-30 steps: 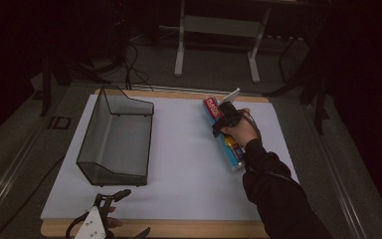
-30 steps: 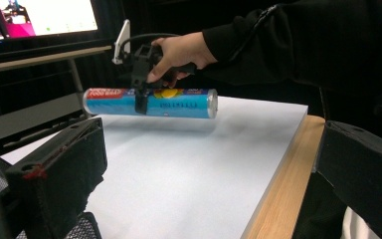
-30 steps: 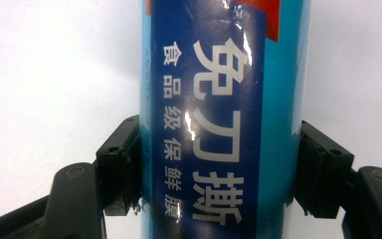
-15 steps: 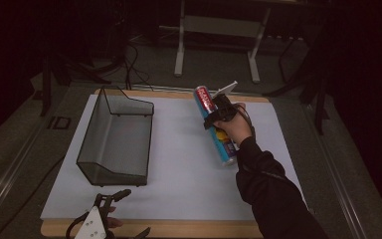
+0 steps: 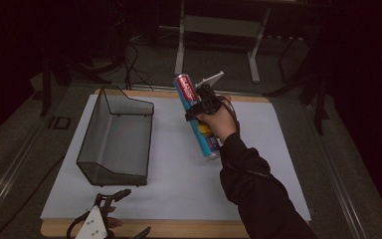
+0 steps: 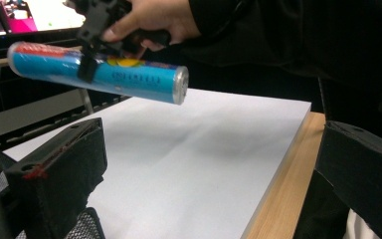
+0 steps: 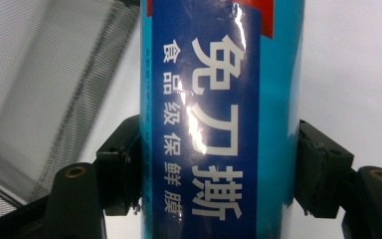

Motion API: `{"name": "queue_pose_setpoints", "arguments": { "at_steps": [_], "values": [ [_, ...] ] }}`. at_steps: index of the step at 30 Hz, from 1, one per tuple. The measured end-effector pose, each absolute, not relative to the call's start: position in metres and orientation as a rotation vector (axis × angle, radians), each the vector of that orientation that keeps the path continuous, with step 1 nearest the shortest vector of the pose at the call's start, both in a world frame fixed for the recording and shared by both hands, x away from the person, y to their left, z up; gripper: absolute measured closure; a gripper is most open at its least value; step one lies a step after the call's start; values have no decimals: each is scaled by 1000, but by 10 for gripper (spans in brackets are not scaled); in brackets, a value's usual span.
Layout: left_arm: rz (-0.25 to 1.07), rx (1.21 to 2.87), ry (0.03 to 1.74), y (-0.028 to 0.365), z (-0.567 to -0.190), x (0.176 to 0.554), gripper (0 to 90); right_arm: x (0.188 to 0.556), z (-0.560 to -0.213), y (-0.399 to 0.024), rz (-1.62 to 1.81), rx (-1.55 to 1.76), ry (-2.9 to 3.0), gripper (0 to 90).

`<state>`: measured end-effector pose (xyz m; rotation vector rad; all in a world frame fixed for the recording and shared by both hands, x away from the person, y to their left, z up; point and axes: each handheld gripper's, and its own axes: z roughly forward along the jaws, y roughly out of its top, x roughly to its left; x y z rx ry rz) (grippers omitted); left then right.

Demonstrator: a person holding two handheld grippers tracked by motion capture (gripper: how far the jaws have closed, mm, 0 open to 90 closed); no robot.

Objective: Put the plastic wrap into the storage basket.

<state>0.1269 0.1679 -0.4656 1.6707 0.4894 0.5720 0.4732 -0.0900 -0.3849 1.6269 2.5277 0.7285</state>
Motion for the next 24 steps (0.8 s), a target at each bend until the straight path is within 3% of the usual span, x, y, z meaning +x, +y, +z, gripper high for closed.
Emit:
{"name": "queue_pose_setpoints", "arguments": {
  "at_steps": [24],
  "values": [
    [531,1711,527,168,-468,132,5,453,-339,5,965,1510,2501,316]
  ]
}}
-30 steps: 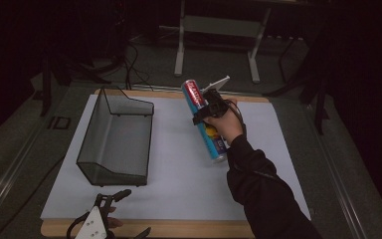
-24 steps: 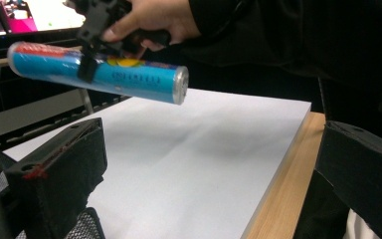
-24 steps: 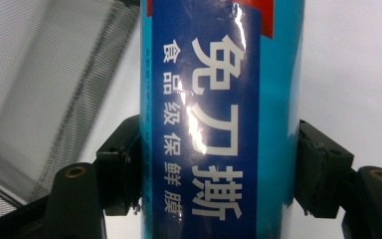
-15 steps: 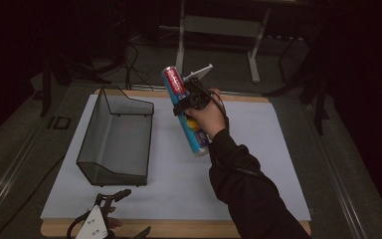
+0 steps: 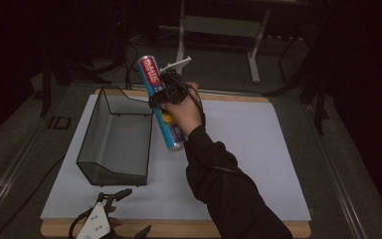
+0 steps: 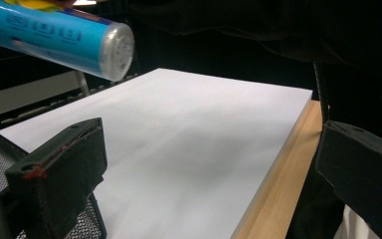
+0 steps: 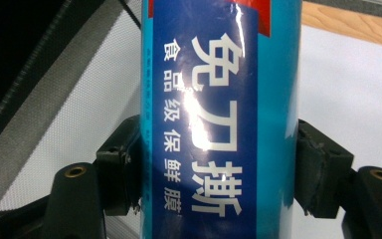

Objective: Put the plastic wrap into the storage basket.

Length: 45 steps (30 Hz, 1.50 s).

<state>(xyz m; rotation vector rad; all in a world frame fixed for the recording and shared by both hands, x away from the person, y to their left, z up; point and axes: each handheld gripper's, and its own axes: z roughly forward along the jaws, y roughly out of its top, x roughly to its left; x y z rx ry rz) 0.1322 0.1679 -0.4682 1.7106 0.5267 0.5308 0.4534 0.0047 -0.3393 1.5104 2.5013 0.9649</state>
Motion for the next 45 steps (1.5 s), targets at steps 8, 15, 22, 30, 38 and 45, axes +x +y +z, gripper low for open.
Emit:
{"name": "queue_pose_setpoints", "arguments": {
  "at_steps": [8,15,22,30,38,45],
  "values": [
    [537,1701,548,170,-468,133,5,446,-330,41,1058,1478,2459,316],
    [550,1709,557,170,-468,133,5,440,-338,70,1120,1468,2419,316],
    [548,1709,558,171,-468,133,5,441,-358,89,1144,1479,2402,316],
    [553,1711,557,171,-468,133,5,440,-388,99,1195,1563,2357,316],
    [548,1707,560,172,-468,134,5,438,-412,102,1158,1604,2354,316],
    [553,1708,557,170,-468,134,5,430,-435,99,1125,1646,2357,316]
  ]
}}
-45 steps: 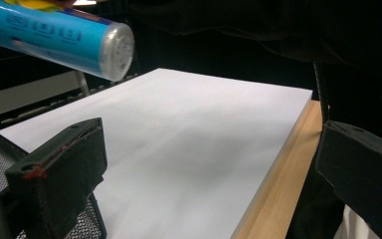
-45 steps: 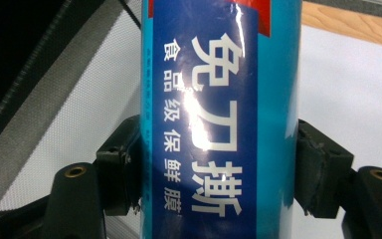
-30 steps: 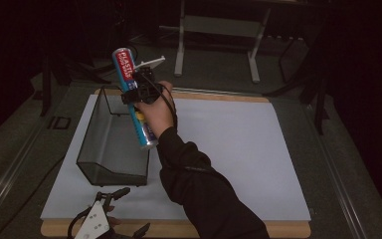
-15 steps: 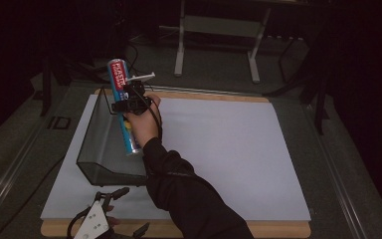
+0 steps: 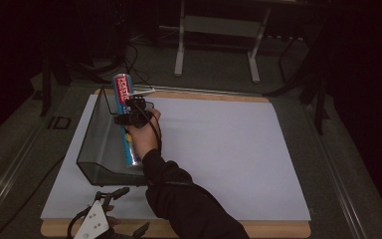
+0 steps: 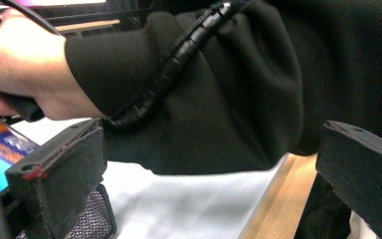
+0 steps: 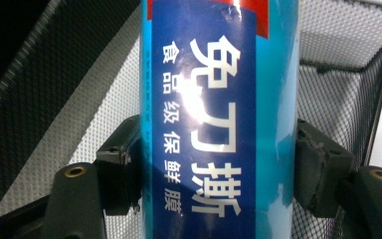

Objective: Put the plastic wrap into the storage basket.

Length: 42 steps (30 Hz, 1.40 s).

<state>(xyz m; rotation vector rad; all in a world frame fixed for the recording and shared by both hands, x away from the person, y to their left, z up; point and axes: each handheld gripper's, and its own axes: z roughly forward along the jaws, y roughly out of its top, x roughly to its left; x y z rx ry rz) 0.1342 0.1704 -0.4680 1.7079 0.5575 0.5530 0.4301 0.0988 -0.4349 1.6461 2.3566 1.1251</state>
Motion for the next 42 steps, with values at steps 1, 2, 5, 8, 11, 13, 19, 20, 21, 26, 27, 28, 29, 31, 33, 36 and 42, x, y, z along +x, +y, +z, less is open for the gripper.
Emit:
{"name": "queue_pose_setpoints", "arguments": {
  "at_steps": [1,2,5,8,11,13,19,20,21,26,27,28,29,31,33,36,42],
  "values": [
    [553,1706,558,170,-468,134,5,428,-438,98,1120,1655,2354,316],
    [553,1707,558,170,-468,134,5,426,-440,98,1103,1656,2355,316],
    [555,1711,555,170,-468,134,5,422,-447,96,1076,1671,2372,316],
    [553,1711,556,170,-468,134,5,419,-451,95,1061,1675,2392,316],
    [553,1709,556,170,-468,134,5,416,-457,98,1034,1670,2408,316],
    [554,1708,556,171,-468,134,5,415,-458,99,1031,1673,2404,315],
    [552,1713,554,170,-468,134,5,416,-459,98,1029,1667,2418,313],
    [552,1714,553,170,-468,134,5,416,-459,98,1033,1664,2416,313],
    [552,1716,552,170,-468,134,5,415,-459,97,1038,1662,2413,313],
    [548,1720,554,170,-468,134,5,414,-461,94,1071,1682,2390,312],
    [547,1721,554,170,-468,134,5,413,-461,93,1068,1687,2380,311],
    [546,1720,554,170,-468,134,5,414,-462,92,1062,1690,2380,310],
    [547,1720,555,170,-468,134,5,414,-463,91,1072,1698,2377,309],
    [546,1719,555,170,-468,135,5,415,-463,91,1046,1693,2378,306],
    [547,1720,555,170,-468,134,5,415,-463,91,1036,1693,2384,303],
    [547,1722,553,169,-469,135,5,416,-464,90,1026,1693,2393,298],
    [546,1719,555,169,-468,135,5,418,-468,86,1014,1705,2388,289]
  ]
}}
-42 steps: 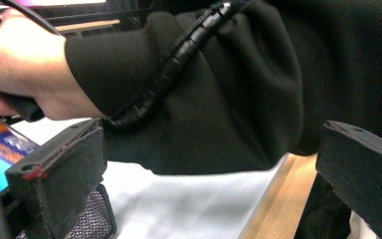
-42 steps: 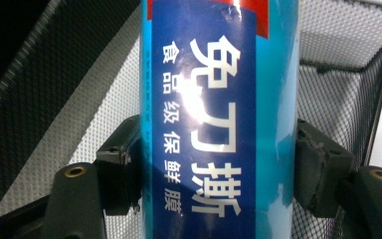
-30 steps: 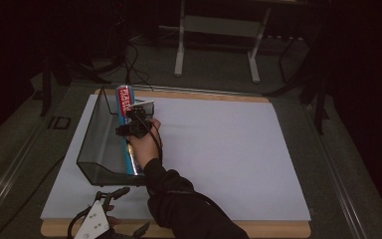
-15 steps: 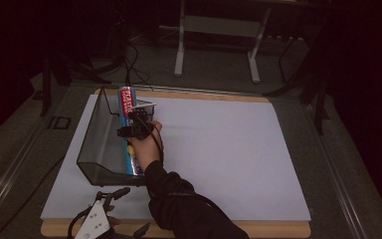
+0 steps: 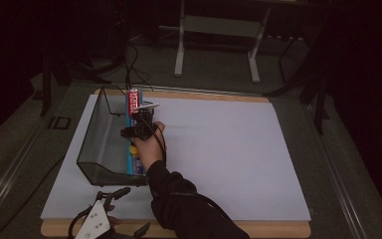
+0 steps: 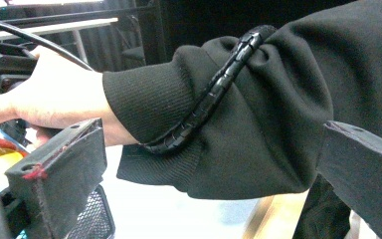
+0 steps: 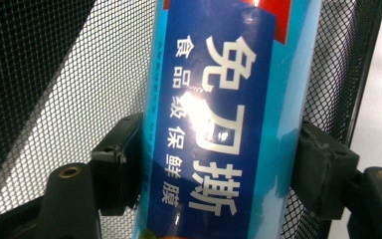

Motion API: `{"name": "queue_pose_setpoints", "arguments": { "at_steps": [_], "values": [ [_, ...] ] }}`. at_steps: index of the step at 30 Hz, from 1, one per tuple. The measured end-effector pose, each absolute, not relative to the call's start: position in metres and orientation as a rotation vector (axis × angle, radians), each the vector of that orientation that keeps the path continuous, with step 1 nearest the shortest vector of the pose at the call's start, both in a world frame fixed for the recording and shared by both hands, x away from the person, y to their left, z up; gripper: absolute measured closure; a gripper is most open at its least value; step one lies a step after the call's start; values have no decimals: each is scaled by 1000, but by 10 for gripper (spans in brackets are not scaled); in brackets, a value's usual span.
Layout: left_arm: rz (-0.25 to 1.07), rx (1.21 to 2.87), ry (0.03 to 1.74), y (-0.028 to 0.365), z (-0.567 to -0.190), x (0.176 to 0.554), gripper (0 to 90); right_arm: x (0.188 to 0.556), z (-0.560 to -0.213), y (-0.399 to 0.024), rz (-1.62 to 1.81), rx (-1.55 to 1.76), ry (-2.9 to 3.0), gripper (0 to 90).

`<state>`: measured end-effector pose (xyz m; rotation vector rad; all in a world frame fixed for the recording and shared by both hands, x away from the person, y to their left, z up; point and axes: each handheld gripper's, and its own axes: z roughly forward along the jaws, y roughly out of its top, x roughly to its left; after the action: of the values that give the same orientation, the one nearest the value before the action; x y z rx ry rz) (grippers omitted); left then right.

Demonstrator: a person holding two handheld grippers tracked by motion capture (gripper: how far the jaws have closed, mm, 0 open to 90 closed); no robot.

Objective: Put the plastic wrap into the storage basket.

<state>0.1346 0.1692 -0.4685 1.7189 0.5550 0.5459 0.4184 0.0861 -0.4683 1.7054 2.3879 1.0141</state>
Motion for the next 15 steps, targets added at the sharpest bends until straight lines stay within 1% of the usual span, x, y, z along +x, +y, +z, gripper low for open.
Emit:
{"name": "queue_pose_setpoints", "arguments": {
  "at_steps": [9,15],
  "values": [
    [542,1719,555,169,-468,135,5,421,-467,85,1006,1681,2426,275],
    [540,1720,554,169,-469,136,5,422,-458,79,1058,1627,2432,200]
  ]
}}
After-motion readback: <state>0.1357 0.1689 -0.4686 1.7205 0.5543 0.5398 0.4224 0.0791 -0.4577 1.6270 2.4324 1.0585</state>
